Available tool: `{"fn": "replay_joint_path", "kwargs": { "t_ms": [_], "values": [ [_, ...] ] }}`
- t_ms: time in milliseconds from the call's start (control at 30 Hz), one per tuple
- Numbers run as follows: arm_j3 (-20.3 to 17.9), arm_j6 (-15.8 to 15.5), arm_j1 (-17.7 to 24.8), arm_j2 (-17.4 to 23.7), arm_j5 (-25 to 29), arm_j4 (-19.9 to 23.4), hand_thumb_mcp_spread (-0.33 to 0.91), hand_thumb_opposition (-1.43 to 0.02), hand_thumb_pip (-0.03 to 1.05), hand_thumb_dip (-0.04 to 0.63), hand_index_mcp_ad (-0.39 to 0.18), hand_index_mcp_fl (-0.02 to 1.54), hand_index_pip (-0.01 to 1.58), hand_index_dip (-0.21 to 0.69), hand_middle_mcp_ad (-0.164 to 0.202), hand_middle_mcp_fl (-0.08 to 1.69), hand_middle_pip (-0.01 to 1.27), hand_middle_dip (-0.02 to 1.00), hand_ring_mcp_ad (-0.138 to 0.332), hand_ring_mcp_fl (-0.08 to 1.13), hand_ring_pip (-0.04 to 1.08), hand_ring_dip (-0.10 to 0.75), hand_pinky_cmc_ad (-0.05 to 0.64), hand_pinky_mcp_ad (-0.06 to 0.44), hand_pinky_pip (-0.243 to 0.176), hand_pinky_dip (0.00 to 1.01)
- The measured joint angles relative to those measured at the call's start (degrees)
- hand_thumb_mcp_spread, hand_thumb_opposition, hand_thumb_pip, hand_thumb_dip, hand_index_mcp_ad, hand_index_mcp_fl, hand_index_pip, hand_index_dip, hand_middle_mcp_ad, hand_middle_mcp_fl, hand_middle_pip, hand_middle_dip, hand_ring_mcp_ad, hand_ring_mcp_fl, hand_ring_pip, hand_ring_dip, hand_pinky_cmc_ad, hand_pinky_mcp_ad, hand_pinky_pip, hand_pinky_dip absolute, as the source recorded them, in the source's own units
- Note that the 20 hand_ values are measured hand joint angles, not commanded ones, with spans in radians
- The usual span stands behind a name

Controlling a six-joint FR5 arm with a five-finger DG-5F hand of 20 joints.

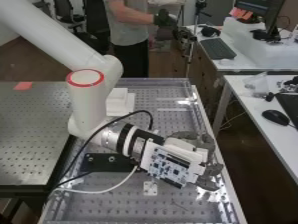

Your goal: Grab the chopstick and place it in the clear container

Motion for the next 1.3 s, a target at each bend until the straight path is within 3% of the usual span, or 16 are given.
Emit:
{"fn": "replay_joint_path", "kwargs": {
  "t_ms": [233, 400, 1000, 1300],
  "values": [
    [-0.1, -0.9, 0.3, 0.2, 0.7, 0.1, 0.78, -1.03, 0.44, 0.253, -0.150, 1.12, 0.57, 0.330, 0.066, 1.16, 0.36, 0.74, 0.054, 0.65, 0.10, 0.492, 0.433, 0.243, 0.026, 0.15],
    [-0.1, -1.1, 0.3, 0.4, 1.0, 0.4, 0.80, -1.05, 0.44, 0.255, -0.091, 1.16, 0.50, 0.346, 0.065, 1.20, 0.33, 0.73, 0.051, 0.67, 0.10, 0.492, 0.454, 0.250, 0.024, 0.15],
    [2.8, -5.9, -0.2, 3.7, 0.7, 0.4, 0.81, -1.06, 0.43, 0.255, -0.087, 1.23, 0.38, 0.379, 0.063, 1.27, 0.28, 0.70, 0.056, 0.67, 0.11, 0.501, 0.464, 0.248, 0.028, 0.15],
    [2.7, -10.4, -0.6, 8.7, 0.3, -0.7, 0.81, -1.06, 0.43, 0.267, -0.087, 1.27, 0.32, 0.405, 0.063, 1.28, 0.27, 0.70, 0.056, 0.72, 0.11, 0.499, 0.466, 0.260, 0.028, 0.15]
  ]
}}
